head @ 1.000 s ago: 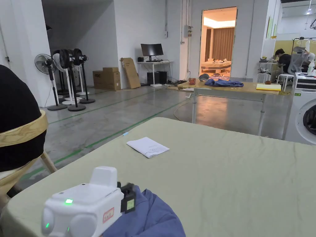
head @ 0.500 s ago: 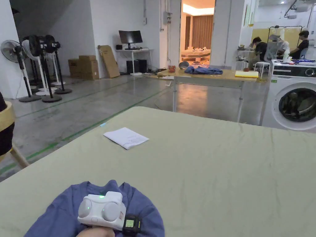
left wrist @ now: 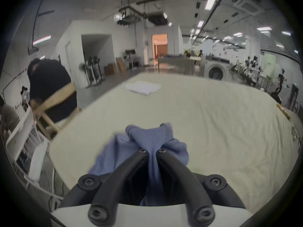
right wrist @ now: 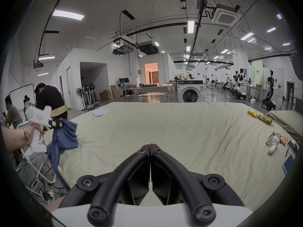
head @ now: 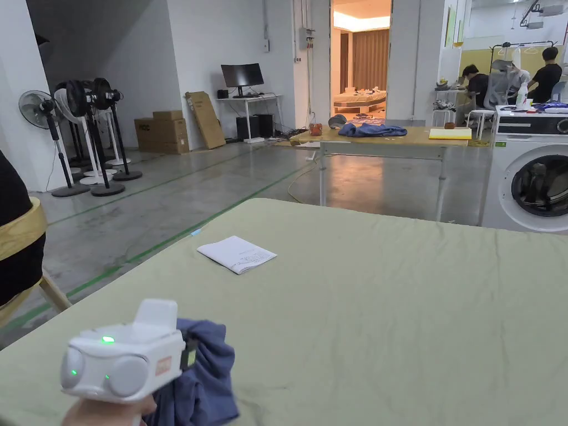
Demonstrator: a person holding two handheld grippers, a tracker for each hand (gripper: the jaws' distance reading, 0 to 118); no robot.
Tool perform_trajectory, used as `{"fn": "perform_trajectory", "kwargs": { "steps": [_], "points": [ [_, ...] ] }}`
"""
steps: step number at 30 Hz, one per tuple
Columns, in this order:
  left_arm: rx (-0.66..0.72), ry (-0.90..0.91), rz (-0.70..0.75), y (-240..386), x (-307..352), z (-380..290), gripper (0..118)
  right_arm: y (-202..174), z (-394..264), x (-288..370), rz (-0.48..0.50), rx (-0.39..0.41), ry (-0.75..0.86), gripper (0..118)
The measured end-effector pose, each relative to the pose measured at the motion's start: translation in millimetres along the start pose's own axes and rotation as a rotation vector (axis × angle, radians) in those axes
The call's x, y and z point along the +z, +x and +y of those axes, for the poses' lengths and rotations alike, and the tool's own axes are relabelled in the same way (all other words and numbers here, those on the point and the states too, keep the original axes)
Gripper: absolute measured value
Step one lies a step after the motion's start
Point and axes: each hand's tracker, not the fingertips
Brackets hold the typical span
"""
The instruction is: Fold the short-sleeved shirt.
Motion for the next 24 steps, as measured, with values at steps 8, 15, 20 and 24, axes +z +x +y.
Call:
{"fn": "perform_trajectory", "kwargs": {
  "steps": [8, 15, 20, 24],
  "points": [
    [-0.147, 0.329, -0.24, 61, 118, 149, 0, 20, 6, 21, -0.046, -0.082, 0.048, 0],
    [-0.151, 0.548, -0.562, 199, 181, 213, 0, 49, 13, 54, -0.139, -0.107, 0.092, 0],
    [-0.219, 0.433, -0.816, 315, 176, 196, 0, 70, 15, 79, -0.225, -0.114, 0.112, 0],
    [-0.281, 0.203, -0.898, 386, 144, 141, 0, 89, 10, 96, -0.288, -0.132, 0.117, 0]
  ]
}}
